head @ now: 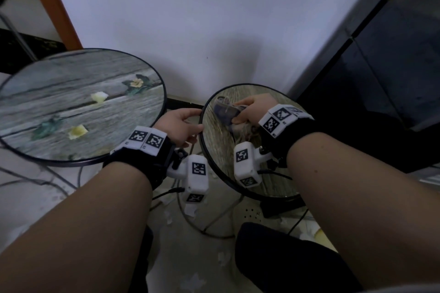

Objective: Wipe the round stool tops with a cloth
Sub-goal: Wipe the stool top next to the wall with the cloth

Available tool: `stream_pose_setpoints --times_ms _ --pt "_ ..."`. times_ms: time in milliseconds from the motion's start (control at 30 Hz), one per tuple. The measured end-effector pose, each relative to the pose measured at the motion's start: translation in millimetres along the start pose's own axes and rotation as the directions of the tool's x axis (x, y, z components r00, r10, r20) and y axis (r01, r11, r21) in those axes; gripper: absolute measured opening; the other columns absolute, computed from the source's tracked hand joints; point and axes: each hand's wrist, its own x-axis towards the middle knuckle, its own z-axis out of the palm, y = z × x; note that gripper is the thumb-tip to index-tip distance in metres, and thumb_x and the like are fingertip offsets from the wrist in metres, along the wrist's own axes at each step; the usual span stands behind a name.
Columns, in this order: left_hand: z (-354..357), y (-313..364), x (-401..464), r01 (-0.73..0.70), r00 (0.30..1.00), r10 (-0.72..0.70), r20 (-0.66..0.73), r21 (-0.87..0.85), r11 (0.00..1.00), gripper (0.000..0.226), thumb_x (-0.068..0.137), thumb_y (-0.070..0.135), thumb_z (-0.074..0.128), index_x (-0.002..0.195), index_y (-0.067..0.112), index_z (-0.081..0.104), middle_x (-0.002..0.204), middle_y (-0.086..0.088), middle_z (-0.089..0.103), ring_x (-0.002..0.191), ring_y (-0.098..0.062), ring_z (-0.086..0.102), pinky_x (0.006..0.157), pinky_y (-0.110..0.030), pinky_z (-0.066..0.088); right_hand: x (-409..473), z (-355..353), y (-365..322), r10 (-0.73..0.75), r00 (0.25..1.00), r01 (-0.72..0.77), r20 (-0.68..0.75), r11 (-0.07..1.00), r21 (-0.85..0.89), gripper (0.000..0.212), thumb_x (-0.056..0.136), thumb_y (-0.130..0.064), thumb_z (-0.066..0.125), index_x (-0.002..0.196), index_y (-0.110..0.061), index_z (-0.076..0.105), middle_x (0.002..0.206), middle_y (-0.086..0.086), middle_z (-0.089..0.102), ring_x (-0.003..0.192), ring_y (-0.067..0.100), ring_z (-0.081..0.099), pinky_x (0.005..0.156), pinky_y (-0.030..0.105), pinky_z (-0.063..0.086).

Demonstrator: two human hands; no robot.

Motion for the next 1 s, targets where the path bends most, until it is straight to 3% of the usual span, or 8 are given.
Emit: stream_pose_setpoints --times_ms 200,300,433,633,767,900,1000 --pt "1.5 -0.3 7.5 -0.009 0.999 0.008 -0.045 -0.025 1.0 0.031 0.092 0.012 0.058 0.12 0.025 0.06 0.069 0.002 0.061 0.033 0.001 0.048 0.046 -0.02 0.039 12.1 -0.1 -2.8 0.001 1.0 -0.001 -0.001 1.0 -0.003 0.041 0.075 -0.004 0.075 0.113 -0.015 0.07 0.091 -0.004 0.063 0.087 0.01 0.056 0.076 0.021 0.044" --pt "0.9 -0.9 9.9 -0.011 0.998 0.009 -0.068 -0.022 1.0 0.029 0.091 0.011 0.059 0.118 0.022 0.062 0.069 0.001 0.062 0.033 0.001 0.048 0.04 -0.015 0.037 18.5 0.3 -3.0 -0.018 1.0 0.018 0.003 1.0 -0.02 0.041 0.075 -0.005 0.075 0.114 -0.017 0.069 0.102 0.0 0.068 0.089 0.011 0.057 0.077 0.021 0.044" --pt "0.7 -2.3 12.2 -0.012 0.997 0.01 -0.073 -0.026 1.0 0.03 0.09 0.011 0.06 0.118 0.021 0.063 0.07 0.002 0.062 0.034 0.001 0.048 0.039 -0.013 0.036 21.2 -1.9 -7.2 -0.051 0.998 0.053 0.025 0.993 -0.106 0.042 0.079 -0.012 0.073 0.119 -0.021 0.065 0.116 0.0 0.066 0.104 0.018 0.061 0.091 0.027 0.049" --pt "-0.1 -6.2 14.4 -0.005 0.997 0.003 -0.076 -0.027 1.0 0.032 0.09 0.013 0.062 0.12 0.021 0.062 0.07 0.004 0.063 0.036 0.001 0.049 0.041 -0.015 0.038 28.4 -7.8 -12.3 -0.1 0.994 0.105 0.04 0.981 -0.166 0.038 0.082 -0.017 0.071 0.119 -0.022 0.065 0.104 -0.007 0.062 0.091 0.009 0.054 0.069 0.017 0.043" --pt "0.3 -4.9 14.0 -0.003 0.998 0.0 -0.064 -0.036 0.999 0.031 0.09 0.014 0.061 0.121 0.022 0.062 0.07 0.006 0.062 0.038 0.0 0.049 0.045 -0.017 0.038 36.8 -5.8 -12.6 -0.113 0.993 0.117 0.031 0.977 -0.181 0.042 0.08 -0.019 0.072 0.121 -0.022 0.065 0.119 -0.005 0.066 0.106 0.016 0.062 0.092 0.027 0.051" --pt "0.2 -5.7 15.0 0.004 0.998 -0.007 -0.069 -0.039 0.999 0.031 0.09 0.015 0.062 0.12 0.022 0.062 0.07 0.005 0.063 0.039 -0.001 0.049 0.047 -0.018 0.039 37.1 -6.3 -15.3 -0.125 0.992 0.13 0.037 0.96 -0.249 0.043 0.084 -0.024 0.069 0.126 -0.022 0.061 0.126 -0.003 0.062 0.113 0.017 0.058 0.09 0.023 0.046" --pt "0.1 -6.8 16.0 0.007 0.997 -0.01 -0.075 -0.045 0.999 0.031 0.089 0.016 0.062 0.12 0.022 0.063 0.07 0.003 0.063 0.037 0.0 0.049 0.047 -0.018 0.039 38.2 -7.4 -16.8 -0.114 0.993 0.118 0.03 0.977 -0.179 0.045 0.084 -0.023 0.069 0.128 -0.02 0.059 0.128 -0.002 0.06 0.109 0.017 0.059 0.085 0.023 0.05"
